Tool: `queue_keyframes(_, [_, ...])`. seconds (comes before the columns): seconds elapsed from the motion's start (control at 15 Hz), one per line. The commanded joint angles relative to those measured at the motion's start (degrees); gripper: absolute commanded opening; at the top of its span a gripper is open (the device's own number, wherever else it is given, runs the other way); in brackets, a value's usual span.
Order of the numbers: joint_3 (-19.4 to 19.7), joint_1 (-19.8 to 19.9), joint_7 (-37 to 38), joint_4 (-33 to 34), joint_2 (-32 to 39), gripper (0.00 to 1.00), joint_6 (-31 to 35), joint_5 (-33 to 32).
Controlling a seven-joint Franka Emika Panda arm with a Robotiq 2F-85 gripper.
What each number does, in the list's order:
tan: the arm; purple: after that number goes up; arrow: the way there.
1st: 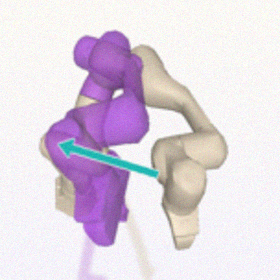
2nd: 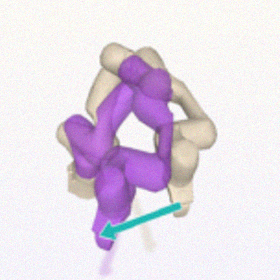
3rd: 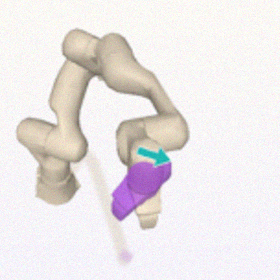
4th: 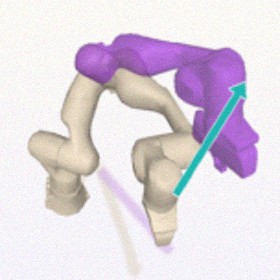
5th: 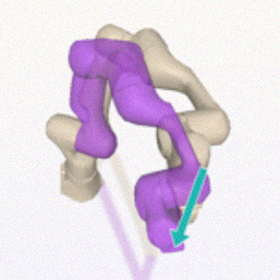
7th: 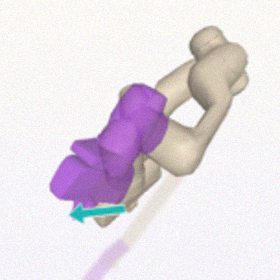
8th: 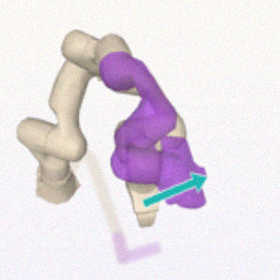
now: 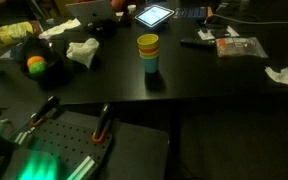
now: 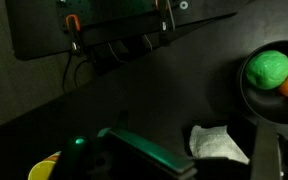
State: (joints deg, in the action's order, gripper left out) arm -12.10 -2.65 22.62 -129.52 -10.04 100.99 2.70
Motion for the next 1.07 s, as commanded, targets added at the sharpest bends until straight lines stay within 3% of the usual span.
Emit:
queue_keyframes(0.0, [1.2,-1.2,0.2,0.2,0.1,1.00,0.0,-0.2])
queue_keyframes(0.67, [1.0,-1.4,0.3,0.4,0.2,1.00,0.4,0.0])
queue_keyframes(1.0, [-0.3,-3.9,0.4,-2.5,1.7,1.00,3.3,1.0])
